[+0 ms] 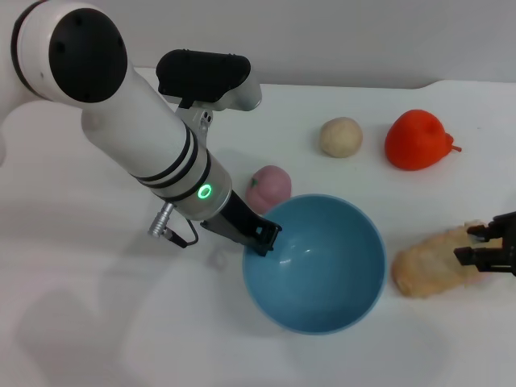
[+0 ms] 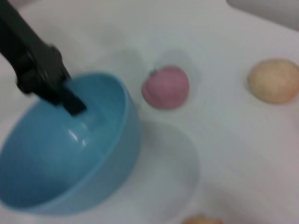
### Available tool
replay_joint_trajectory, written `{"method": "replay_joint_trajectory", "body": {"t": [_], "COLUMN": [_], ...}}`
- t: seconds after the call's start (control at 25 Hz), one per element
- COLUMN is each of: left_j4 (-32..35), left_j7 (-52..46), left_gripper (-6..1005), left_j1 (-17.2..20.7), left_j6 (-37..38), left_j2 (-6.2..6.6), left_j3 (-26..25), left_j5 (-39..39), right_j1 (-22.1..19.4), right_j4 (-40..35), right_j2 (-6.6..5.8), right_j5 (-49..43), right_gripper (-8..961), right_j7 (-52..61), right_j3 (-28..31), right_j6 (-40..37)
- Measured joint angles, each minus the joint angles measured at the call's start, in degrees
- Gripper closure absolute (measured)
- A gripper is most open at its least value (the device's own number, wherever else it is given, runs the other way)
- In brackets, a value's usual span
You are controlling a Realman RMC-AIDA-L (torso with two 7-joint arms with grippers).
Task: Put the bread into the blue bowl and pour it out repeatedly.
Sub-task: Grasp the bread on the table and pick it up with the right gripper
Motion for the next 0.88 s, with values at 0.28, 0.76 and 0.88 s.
{"method": "replay_joint_trajectory", "body": {"t": [0.28,0.76,0.88], "left_j4": [-1.2,-3.0,-3.1], "left_j7": [0.0,-0.1,-0.3], "left_gripper": [999,1000,1000], "left_j1": [-0.2,-0.4,-0.4], "left_j6": [0.1,0.4,0.5], "left_j2": [0.0,-0.05,-0.06], "left_j3": [-1.1,-2.9,-2.9], "left_j5": [0.0,0.0,0.0], "right_j1": [-0.4,0.8,0.6], "right_j4": [-9.7,-13.2,-13.2], "right_j2": [0.08,0.7,0.79], "right_j5": [-8.3,-26.0,-28.2], "right_gripper": [521,528,530], "right_j7": [0.1,5.0,5.1], "right_j3": [-8.4,-30.8,-34.7], "right_j6": [-2.3,3.6,5.2]}}
